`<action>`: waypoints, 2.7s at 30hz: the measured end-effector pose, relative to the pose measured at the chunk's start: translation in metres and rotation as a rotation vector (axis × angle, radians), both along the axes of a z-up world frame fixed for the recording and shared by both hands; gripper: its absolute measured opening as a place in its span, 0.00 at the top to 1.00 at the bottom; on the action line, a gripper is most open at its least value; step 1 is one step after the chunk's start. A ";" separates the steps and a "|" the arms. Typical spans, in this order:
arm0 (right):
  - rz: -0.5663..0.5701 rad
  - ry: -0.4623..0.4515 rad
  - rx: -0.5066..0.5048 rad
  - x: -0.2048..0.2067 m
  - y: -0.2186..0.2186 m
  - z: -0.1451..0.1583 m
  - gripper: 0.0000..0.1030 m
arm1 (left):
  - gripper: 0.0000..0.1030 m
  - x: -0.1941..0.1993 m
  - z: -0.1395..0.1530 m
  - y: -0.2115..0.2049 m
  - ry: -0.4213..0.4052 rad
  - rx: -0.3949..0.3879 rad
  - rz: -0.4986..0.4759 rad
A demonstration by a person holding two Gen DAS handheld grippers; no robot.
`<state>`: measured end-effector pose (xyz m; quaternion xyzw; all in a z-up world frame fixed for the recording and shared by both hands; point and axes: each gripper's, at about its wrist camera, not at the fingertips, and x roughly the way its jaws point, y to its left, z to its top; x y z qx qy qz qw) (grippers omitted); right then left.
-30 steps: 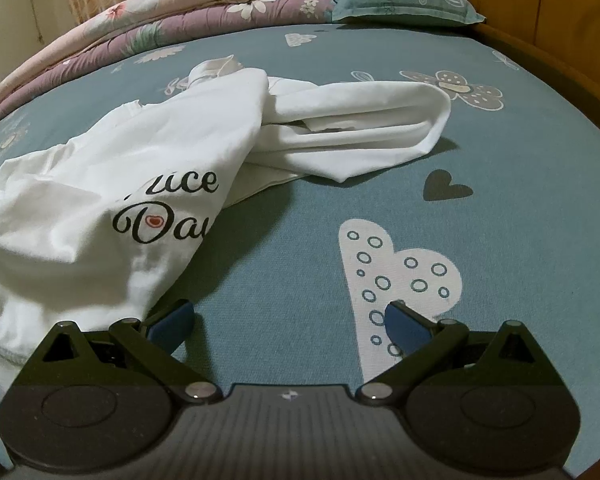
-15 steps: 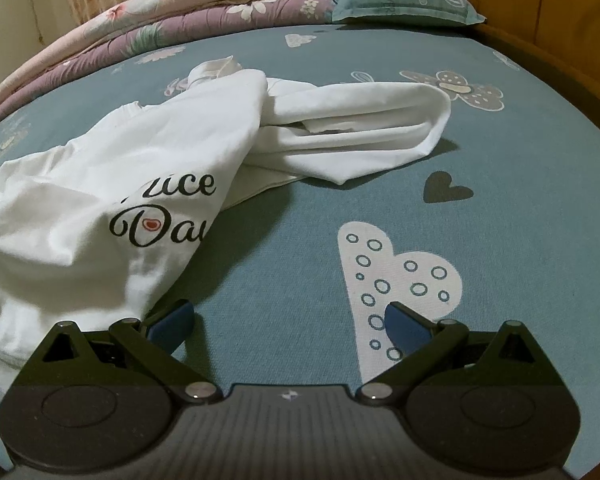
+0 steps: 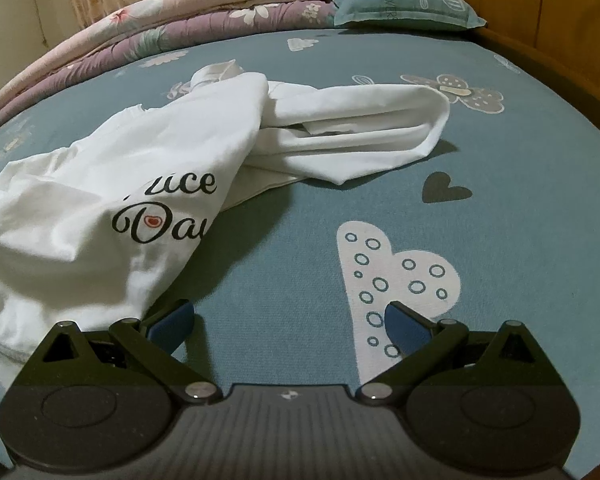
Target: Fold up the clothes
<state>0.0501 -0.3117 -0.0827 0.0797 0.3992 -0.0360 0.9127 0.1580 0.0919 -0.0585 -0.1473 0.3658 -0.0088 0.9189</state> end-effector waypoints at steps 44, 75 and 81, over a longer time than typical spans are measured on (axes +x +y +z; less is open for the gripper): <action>0.002 0.036 -0.039 0.002 0.008 0.001 0.00 | 0.91 -0.019 0.035 -0.119 -0.164 0.696 -0.574; -0.038 0.039 -0.007 -0.004 0.010 0.003 0.00 | 0.57 0.010 0.029 0.022 0.012 0.122 -0.139; -0.040 0.053 -0.026 -0.003 0.015 0.003 0.00 | 0.82 0.010 0.020 0.027 0.016 0.041 -0.126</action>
